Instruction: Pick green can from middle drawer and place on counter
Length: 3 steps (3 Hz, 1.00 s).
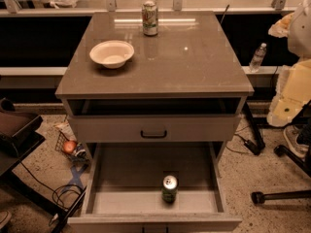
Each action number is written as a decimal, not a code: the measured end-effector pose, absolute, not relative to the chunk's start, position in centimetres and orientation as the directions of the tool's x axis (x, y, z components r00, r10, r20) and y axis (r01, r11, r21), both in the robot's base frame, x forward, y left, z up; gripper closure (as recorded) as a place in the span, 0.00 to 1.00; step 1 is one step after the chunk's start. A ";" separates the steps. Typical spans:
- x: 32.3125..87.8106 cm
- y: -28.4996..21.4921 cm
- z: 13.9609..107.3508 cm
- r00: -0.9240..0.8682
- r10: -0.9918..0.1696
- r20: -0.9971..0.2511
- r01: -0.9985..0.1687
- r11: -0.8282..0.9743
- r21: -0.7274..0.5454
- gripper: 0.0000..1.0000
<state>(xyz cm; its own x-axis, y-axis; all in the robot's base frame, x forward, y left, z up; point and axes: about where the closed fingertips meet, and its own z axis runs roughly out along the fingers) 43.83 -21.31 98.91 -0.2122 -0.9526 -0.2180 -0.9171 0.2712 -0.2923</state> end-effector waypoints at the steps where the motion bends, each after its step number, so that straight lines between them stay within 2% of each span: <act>1: 43.8 -21.3 98.9 -0.212 -0.953 -0.218 -0.917 0.271 -0.292 0.00; 3: 43.5 -21.3 94.5 -0.141 -0.914 -0.382 -0.923 0.260 -0.282 0.00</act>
Offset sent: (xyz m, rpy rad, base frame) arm -0.0040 0.0044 -0.0275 0.1608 -0.0380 0.0688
